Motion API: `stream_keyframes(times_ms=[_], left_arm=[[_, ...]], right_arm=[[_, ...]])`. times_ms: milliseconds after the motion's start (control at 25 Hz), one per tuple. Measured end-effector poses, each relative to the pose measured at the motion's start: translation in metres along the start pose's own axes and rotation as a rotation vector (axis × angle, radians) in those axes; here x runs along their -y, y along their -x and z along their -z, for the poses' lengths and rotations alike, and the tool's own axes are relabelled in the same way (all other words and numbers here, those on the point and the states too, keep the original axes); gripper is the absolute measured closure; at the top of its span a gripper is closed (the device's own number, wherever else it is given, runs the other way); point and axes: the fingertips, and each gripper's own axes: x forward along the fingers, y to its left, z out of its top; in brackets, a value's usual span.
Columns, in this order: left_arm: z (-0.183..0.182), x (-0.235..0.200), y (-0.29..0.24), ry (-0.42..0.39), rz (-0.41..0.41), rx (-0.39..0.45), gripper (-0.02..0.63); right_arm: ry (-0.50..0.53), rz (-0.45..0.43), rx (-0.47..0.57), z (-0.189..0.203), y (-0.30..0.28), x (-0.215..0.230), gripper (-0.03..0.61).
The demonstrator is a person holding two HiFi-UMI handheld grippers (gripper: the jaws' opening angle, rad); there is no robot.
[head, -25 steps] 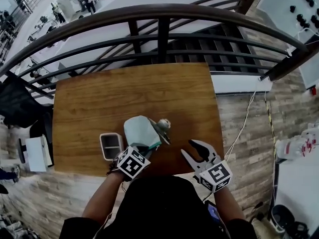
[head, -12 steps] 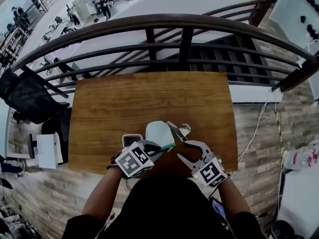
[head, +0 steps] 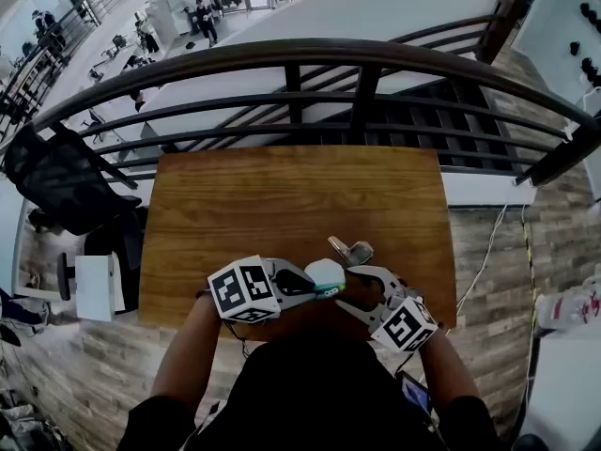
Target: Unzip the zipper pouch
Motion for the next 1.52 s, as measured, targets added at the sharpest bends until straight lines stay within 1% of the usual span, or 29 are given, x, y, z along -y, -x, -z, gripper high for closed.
stream_keyframes(times_ms=[80, 160, 320, 440, 600, 680, 760, 920, 1000, 1080, 1120, 1160, 1240, 1280, 1320, 1440, 1520], left_arm=[[-0.003, 0.004, 0.005, -0.013, 0.021, 0.009, 0.572], [-0.005, 0.006, 0.009, -0.023, 0.031, 0.012, 0.572], [-0.003, 0.005, 0.018, -0.038, 0.026, -0.001, 0.572], [-0.003, 0.000, 0.025, -0.029, 0.010, 0.007, 0.572], [-0.004, -0.006, 0.034, -0.022, -0.013, 0.029, 0.571], [-0.004, -0.009, 0.035, -0.036, -0.039, 0.035, 0.566], [-0.006, -0.012, 0.036, -0.063, -0.082, 0.045, 0.549], [-0.016, -0.021, 0.049, -0.144, -0.208, 0.092, 0.487], [-0.022, -0.020, 0.057, -0.185, -0.265, 0.115, 0.483], [-0.028, -0.014, 0.058, -0.191, -0.276, 0.157, 0.483], [-0.032, -0.010, 0.057, -0.166, -0.262, 0.191, 0.488], [-0.036, -0.007, 0.054, -0.121, -0.240, 0.229, 0.504], [-0.043, -0.005, 0.046, 0.001, -0.191, 0.296, 0.536], [-0.045, -0.006, 0.042, 0.054, -0.174, 0.318, 0.537], [-0.046, -0.007, 0.039, 0.093, -0.168, 0.334, 0.537], [-0.049, -0.012, 0.037, 0.170, -0.176, 0.368, 0.535], [-0.051, -0.013, 0.038, 0.235, -0.147, 0.400, 0.535]], right_arm=[[0.021, -0.030, -0.003, -0.004, -0.003, -0.006, 0.364], [0.031, -0.044, 0.007, -0.009, -0.006, -0.009, 0.378], [0.061, -0.054, 0.023, -0.019, -0.012, -0.011, 0.411], [0.065, -0.060, 0.042, -0.027, -0.012, -0.010, 0.457], [0.043, -0.051, 0.068, -0.037, -0.012, -0.007, 0.518], [0.012, -0.045, 0.076, -0.038, -0.014, -0.006, 0.546], [-0.033, -0.032, 0.082, -0.037, -0.014, -0.003, 0.557], [-0.140, 0.026, 0.085, -0.030, -0.012, 0.006, 0.561], [-0.199, 0.056, 0.104, -0.030, -0.008, 0.014, 0.563], [-0.244, 0.085, 0.125, -0.031, -0.002, 0.021, 0.565], [-0.258, 0.100, 0.135, -0.032, 0.001, 0.024, 0.565], [-0.268, 0.114, 0.145, -0.034, 0.004, 0.027, 0.565], [-0.277, 0.138, 0.170, -0.039, 0.008, 0.031, 0.565], [-0.272, 0.146, 0.186, -0.042, 0.009, 0.033, 0.565], [-0.263, 0.151, 0.201, -0.046, 0.009, 0.034, 0.565], [-0.233, 0.161, 0.218, -0.053, 0.010, 0.033, 0.565], [-0.216, 0.165, 0.218, -0.056, 0.011, 0.032, 0.565]])
